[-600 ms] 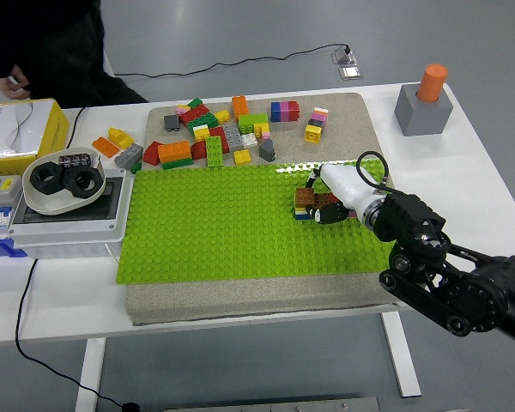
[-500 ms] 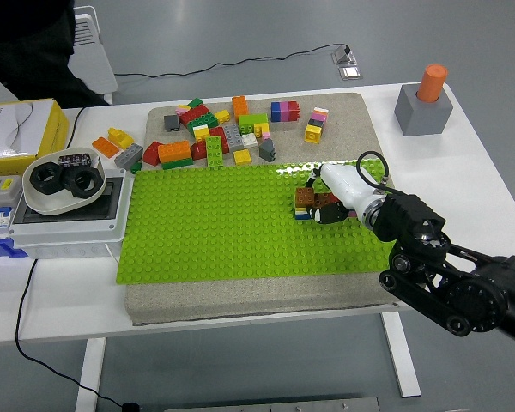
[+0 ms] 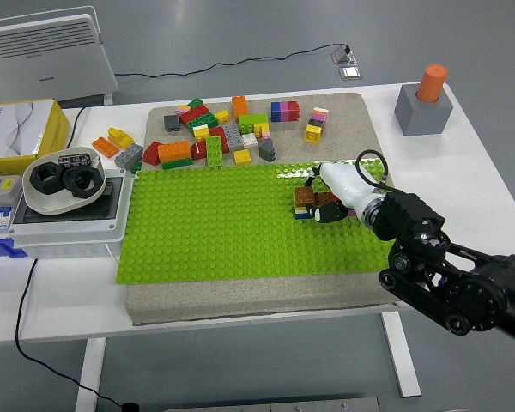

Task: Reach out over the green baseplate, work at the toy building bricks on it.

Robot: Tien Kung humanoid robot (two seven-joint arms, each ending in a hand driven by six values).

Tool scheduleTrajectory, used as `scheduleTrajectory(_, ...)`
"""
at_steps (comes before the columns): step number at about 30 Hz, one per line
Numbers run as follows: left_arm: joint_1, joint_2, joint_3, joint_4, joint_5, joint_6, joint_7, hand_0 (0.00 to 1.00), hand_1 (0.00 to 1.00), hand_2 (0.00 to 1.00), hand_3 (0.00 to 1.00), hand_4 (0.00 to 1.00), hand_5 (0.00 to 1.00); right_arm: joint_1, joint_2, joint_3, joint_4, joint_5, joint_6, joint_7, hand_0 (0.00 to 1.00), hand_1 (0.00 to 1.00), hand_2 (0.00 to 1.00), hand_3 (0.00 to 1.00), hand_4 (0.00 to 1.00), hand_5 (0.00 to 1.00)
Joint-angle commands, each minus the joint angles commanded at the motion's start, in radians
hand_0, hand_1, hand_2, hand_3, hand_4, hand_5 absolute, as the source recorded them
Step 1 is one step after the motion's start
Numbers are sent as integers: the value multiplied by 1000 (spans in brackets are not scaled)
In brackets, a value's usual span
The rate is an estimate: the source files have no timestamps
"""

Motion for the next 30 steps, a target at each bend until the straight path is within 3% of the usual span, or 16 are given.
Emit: scheduleTrajectory(30, 0, 0, -7, 0, 5, 7, -4, 757, 706, 662, 521, 540, 322, 1, 1, -2, 0, 3, 1, -1, 801, 809, 849, 653, 664, 119)
